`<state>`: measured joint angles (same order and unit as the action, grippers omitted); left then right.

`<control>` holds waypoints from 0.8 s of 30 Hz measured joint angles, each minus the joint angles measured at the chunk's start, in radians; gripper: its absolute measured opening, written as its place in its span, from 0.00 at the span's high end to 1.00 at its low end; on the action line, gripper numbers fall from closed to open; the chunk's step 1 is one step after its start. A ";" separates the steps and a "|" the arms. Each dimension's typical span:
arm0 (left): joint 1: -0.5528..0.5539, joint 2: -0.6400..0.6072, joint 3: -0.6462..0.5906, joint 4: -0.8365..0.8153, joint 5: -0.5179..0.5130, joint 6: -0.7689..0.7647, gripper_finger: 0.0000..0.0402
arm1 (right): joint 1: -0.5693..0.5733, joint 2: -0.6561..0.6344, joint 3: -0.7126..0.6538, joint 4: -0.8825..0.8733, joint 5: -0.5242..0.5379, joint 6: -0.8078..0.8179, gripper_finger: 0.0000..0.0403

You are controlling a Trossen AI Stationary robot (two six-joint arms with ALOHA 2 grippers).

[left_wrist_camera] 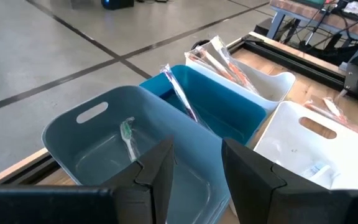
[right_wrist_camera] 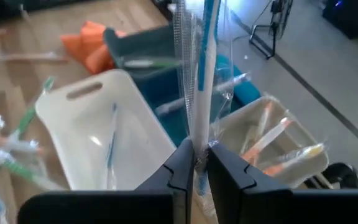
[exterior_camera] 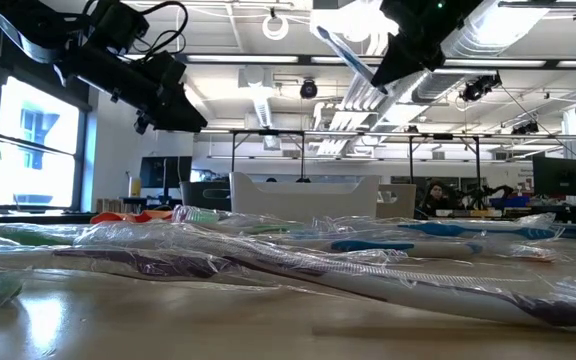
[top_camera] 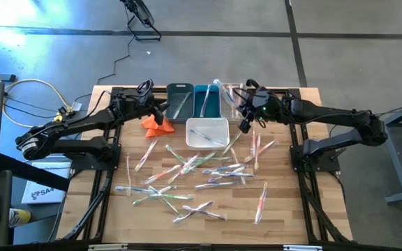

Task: Pick & Place Toothbrushes
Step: Put the blue toothbrush into the white bin

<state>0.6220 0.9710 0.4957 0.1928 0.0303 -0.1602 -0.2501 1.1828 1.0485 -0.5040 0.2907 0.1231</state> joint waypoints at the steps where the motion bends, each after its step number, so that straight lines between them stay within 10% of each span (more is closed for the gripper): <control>1: 0.000 0.000 0.000 0.000 -0.003 0.001 0.67 | -0.007 0.000 0.000 0.017 -0.024 -0.005 0.92; 24: 0.000 0.000 0.000 -0.001 -0.046 0.002 0.67 | 0.021 0.278 0.075 0.278 -0.349 -0.018 0.97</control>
<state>0.6220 0.9710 0.4958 0.1917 -0.0154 -0.1585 -0.2287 1.4612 1.1239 -0.2256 -0.0582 0.1051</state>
